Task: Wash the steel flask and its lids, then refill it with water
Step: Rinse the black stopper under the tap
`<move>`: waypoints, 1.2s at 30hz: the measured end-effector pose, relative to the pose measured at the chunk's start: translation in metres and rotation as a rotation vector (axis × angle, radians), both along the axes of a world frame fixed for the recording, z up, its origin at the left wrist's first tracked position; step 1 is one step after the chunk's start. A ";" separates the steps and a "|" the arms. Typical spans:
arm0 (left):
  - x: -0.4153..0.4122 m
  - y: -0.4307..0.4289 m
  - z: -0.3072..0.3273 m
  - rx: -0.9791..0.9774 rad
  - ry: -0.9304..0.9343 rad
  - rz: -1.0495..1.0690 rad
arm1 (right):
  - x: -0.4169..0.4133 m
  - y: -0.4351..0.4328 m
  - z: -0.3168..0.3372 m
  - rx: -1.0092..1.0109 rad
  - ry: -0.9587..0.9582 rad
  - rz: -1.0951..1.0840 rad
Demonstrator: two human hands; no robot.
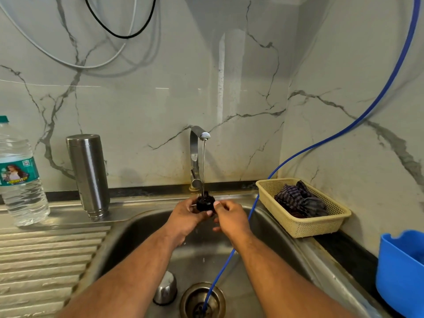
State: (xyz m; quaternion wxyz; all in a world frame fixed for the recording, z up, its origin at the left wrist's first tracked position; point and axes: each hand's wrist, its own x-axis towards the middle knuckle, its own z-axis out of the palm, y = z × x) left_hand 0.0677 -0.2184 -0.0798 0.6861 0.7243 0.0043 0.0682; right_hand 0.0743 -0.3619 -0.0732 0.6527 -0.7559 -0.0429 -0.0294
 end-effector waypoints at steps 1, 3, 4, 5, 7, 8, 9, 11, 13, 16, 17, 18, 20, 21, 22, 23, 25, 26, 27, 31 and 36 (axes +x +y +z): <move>0.000 0.001 -0.002 -0.018 -0.004 0.001 | 0.000 -0.001 0.000 -0.015 0.005 -0.004; -0.001 0.003 -0.004 -0.053 -0.012 0.002 | 0.000 -0.003 0.000 -0.036 0.011 -0.009; -0.001 0.005 -0.004 -0.019 -0.024 0.003 | 0.000 -0.003 0.001 -0.042 0.014 -0.012; -0.002 0.005 -0.005 0.037 -0.039 -0.009 | 0.000 -0.003 0.001 -0.047 0.018 -0.014; -0.005 0.005 -0.007 0.119 -0.068 -0.026 | -0.001 -0.003 0.000 -0.065 0.024 -0.009; -0.006 0.006 -0.007 0.122 -0.080 -0.014 | -0.002 -0.003 0.001 -0.076 0.024 -0.005; -0.005 0.006 -0.006 0.114 -0.090 0.001 | -0.003 -0.003 0.001 -0.084 0.022 -0.001; -0.005 0.007 -0.005 0.139 -0.105 0.017 | -0.003 -0.002 0.001 -0.092 0.018 0.004; -0.007 0.007 -0.004 0.116 -0.107 0.011 | -0.006 -0.001 0.002 -0.103 0.018 0.011; -0.010 0.008 -0.005 0.039 -0.099 -0.019 | -0.007 -0.001 0.003 -0.113 0.031 0.038; -0.012 0.008 -0.004 0.032 -0.099 -0.029 | -0.008 -0.001 0.003 -0.123 0.039 0.050; -0.012 0.008 -0.004 0.018 -0.089 -0.042 | -0.009 -0.001 0.003 -0.136 0.048 0.064; -0.011 0.007 -0.004 -0.044 -0.043 -0.062 | -0.010 -0.001 0.003 -0.149 0.078 0.094; -0.011 0.006 -0.004 -0.076 -0.018 -0.070 | -0.011 -0.001 0.003 -0.145 0.091 0.104; -0.012 0.005 -0.004 -0.099 0.004 -0.079 | -0.011 -0.001 0.003 -0.142 0.099 0.111; -0.012 0.004 -0.004 -0.119 0.023 -0.088 | -0.012 -0.001 0.004 -0.144 0.106 0.114; -0.013 0.004 -0.004 -0.146 0.042 -0.112 | -0.013 -0.001 0.004 -0.144 0.114 0.120; -0.013 0.004 -0.005 -0.151 0.044 -0.125 | -0.013 -0.002 0.004 -0.140 0.117 0.124; -0.013 0.004 -0.005 -0.150 0.045 -0.135 | -0.013 -0.002 0.003 -0.139 0.120 0.127; -0.014 0.007 -0.003 -0.136 0.037 -0.154 | -0.014 -0.004 0.005 -0.101 0.147 0.151; -0.015 0.013 -0.002 0.003 -0.078 -0.162 | -0.014 -0.003 0.005 -0.045 0.150 0.182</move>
